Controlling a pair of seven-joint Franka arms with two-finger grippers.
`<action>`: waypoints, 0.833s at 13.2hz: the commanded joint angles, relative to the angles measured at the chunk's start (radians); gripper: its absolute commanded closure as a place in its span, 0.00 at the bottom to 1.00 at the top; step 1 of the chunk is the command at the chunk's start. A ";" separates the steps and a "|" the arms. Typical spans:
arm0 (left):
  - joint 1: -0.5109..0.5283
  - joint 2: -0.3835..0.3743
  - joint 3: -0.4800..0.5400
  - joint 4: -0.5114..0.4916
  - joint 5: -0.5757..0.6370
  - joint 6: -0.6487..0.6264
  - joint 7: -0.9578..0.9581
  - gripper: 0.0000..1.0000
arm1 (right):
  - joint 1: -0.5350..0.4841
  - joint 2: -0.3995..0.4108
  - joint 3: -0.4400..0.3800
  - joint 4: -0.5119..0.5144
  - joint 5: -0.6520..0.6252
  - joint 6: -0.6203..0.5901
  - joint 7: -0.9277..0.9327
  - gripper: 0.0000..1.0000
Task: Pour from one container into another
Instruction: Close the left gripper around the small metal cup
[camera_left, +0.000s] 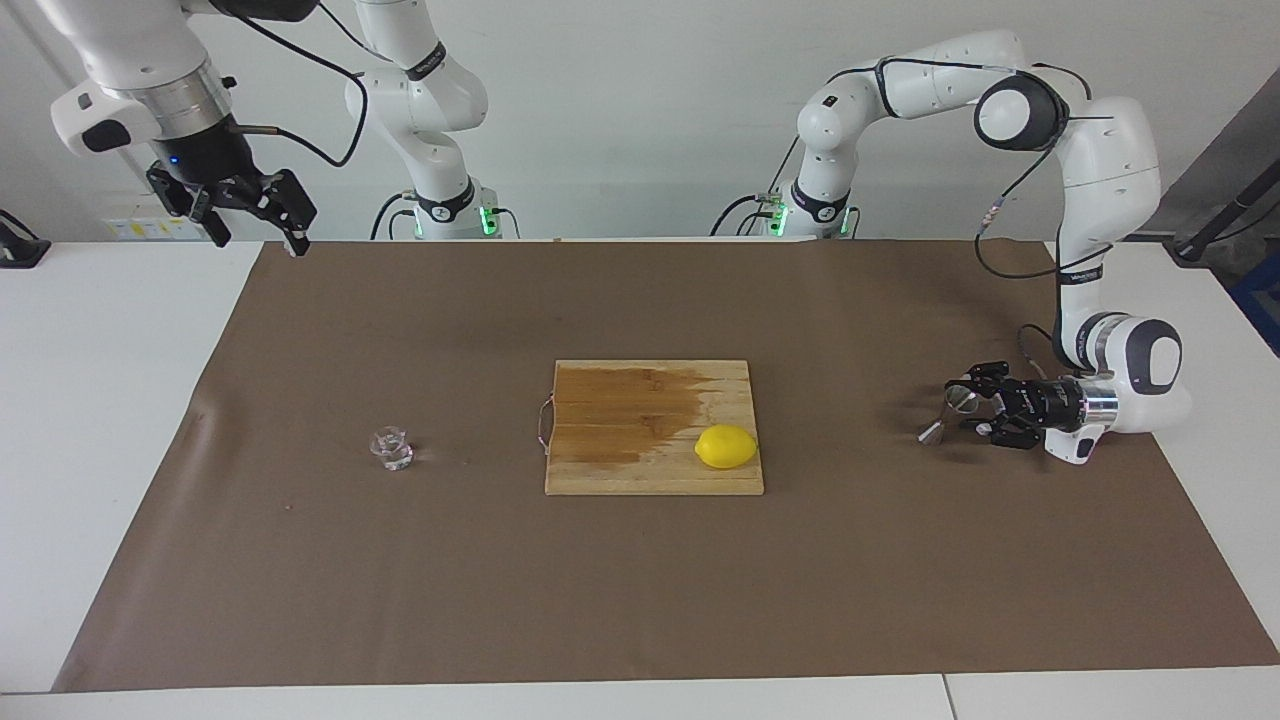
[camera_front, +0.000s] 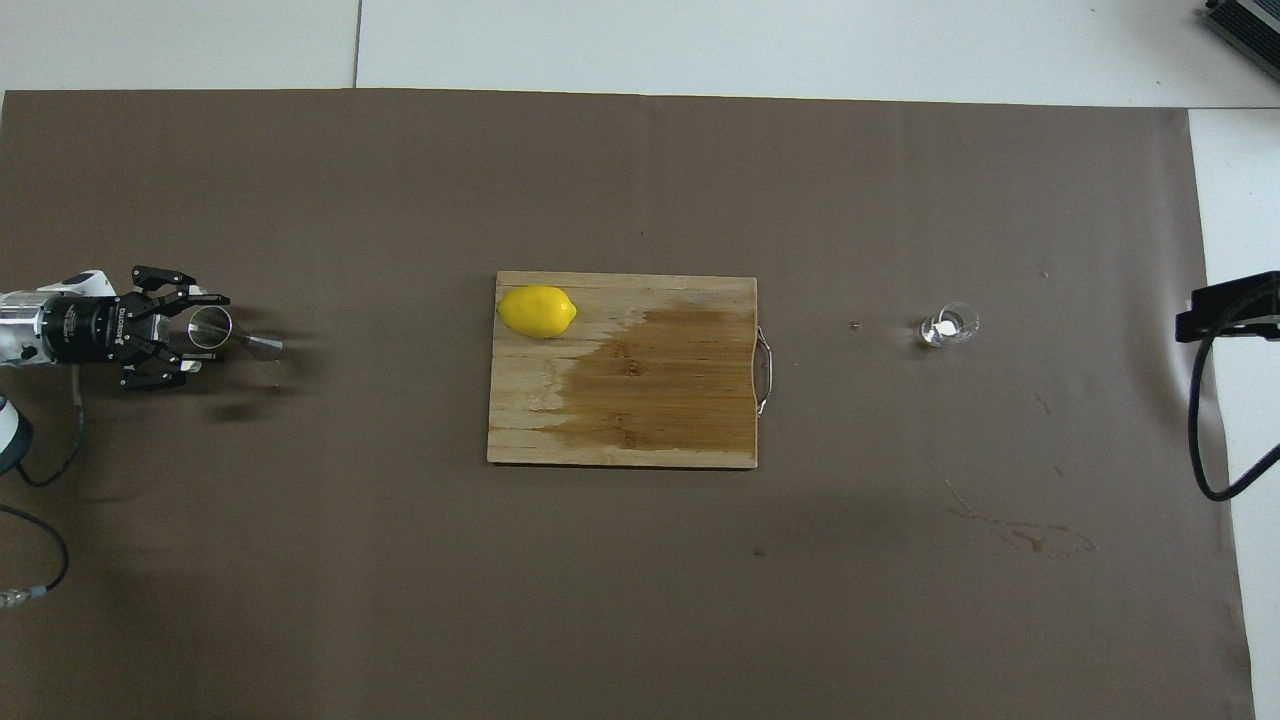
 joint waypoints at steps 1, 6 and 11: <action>0.005 -0.014 -0.003 -0.012 -0.022 0.002 -0.016 0.36 | -0.021 0.004 0.002 0.005 0.031 0.031 0.002 0.00; 0.003 -0.014 -0.003 -0.011 -0.023 0.007 -0.016 0.46 | -0.010 0.016 0.002 0.002 0.026 0.080 0.014 0.00; 0.003 -0.014 -0.006 -0.011 -0.023 0.013 -0.018 0.50 | -0.016 0.021 0.003 -0.006 0.023 0.071 0.002 0.00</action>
